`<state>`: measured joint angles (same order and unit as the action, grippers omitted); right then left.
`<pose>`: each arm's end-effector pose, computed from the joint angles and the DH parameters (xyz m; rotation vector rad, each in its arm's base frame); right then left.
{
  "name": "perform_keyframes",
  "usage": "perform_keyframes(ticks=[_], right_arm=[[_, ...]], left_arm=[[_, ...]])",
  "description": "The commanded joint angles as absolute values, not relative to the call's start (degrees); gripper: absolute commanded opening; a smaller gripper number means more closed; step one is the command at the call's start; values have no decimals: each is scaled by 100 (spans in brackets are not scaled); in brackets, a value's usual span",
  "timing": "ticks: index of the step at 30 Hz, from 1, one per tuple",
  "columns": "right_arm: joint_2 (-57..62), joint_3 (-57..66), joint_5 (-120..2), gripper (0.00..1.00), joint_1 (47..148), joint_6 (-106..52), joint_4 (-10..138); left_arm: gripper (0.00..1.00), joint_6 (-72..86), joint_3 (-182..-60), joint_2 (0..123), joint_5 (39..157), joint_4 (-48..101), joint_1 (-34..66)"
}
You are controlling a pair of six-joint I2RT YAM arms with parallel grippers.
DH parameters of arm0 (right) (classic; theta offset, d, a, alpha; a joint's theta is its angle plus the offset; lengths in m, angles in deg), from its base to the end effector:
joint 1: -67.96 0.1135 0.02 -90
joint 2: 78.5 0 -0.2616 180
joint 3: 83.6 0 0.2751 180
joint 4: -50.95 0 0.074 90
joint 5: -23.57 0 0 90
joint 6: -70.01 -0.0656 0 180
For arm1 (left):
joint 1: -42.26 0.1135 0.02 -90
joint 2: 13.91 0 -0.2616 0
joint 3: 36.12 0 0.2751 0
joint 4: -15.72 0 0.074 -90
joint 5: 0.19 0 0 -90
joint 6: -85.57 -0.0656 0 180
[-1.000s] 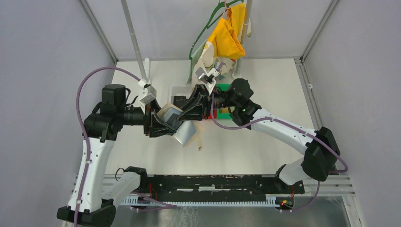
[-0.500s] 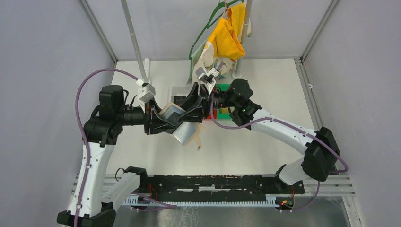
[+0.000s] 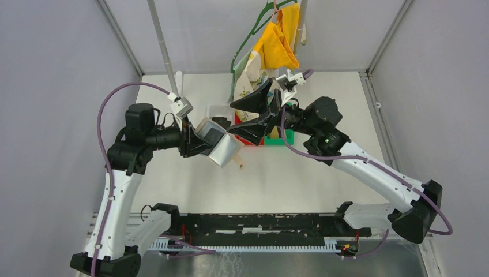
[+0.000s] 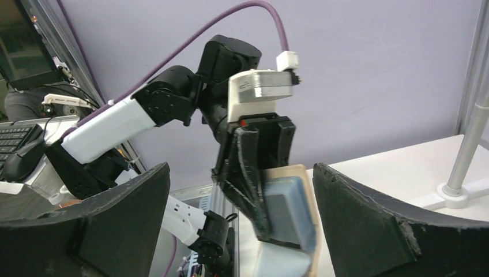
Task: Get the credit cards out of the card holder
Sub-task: Remove the credit card from the card holder.
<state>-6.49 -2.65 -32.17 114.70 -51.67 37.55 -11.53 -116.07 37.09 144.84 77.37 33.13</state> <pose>0.1990 0.2653 0.4538 -0.7515 1.1921 1.5134 0.1791 -0.0832 0.3897 0.8258 1.8546 -1.0359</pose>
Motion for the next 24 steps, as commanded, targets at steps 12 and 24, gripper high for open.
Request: perform_keyframes(ticks=[12, 24], right_arm=[[-78, -926, -3924, 92, 12327, -6128, 2782], [-86, -2397, -4451, 76, 12283, -6971, 1883]], left_arm=[[2, -170, -11219, 3599, 13732, 6566, 3286], [2, -161, -11701, 4027, 14374, 7331, 3296]])
